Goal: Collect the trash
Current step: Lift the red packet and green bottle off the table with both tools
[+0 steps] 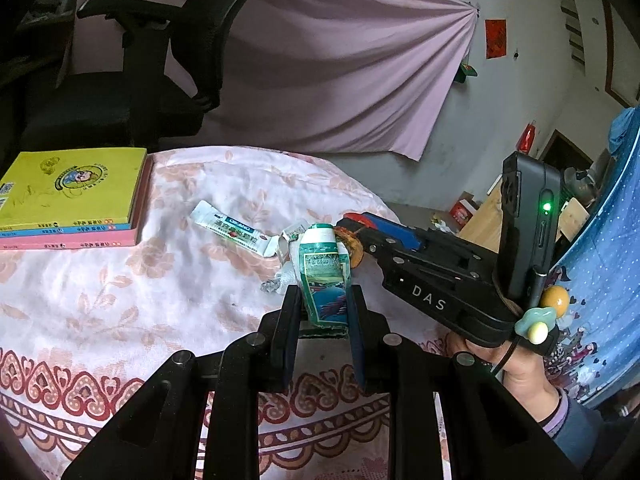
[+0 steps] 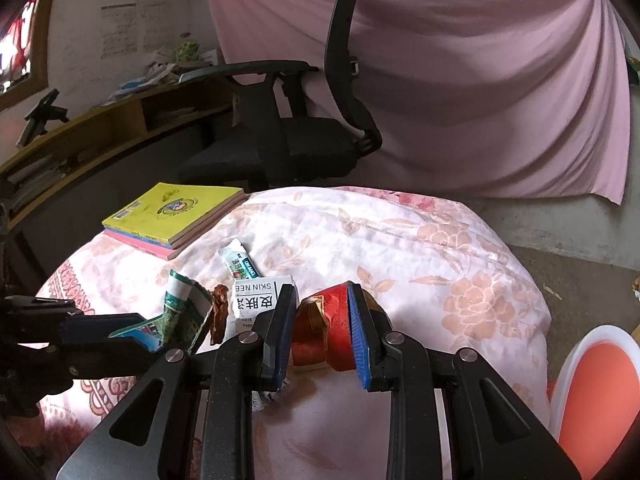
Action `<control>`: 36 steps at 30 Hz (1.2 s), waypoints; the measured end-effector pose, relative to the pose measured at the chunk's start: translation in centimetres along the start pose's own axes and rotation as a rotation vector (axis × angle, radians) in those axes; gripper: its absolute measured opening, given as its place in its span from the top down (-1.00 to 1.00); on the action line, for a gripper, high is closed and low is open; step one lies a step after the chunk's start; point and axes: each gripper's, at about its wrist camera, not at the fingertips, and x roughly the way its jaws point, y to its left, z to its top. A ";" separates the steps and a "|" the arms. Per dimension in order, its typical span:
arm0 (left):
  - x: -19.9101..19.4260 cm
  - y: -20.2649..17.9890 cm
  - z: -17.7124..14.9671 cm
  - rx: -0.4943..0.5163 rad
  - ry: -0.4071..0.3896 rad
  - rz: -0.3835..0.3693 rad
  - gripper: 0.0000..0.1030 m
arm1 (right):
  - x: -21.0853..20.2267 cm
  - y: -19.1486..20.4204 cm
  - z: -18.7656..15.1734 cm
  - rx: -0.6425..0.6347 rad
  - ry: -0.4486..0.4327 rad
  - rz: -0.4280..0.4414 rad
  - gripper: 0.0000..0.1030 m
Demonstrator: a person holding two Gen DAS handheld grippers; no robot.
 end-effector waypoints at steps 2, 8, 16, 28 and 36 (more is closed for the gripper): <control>0.2 -0.1 0.0 0.005 0.003 0.011 0.63 | -0.2 -0.1 0.0 0.004 -0.010 -0.004 0.53; 1.6 0.0 -0.3 -0.009 0.057 0.060 0.63 | -0.9 -0.1 -0.1 0.003 -0.045 0.004 0.53; 1.7 -0.1 -0.2 -0.014 0.038 0.018 0.63 | -0.4 1.3 -0.1 -0.068 -0.020 0.027 0.53; 0.4 0.5 0.0 -0.024 -0.023 0.010 0.63 | -0.3 0.7 -0.1 -0.033 -0.014 0.024 0.53; -0.5 -0.3 -0.1 -0.014 -0.103 0.038 0.63 | -2.3 0.4 -0.2 -0.022 -0.113 0.004 0.53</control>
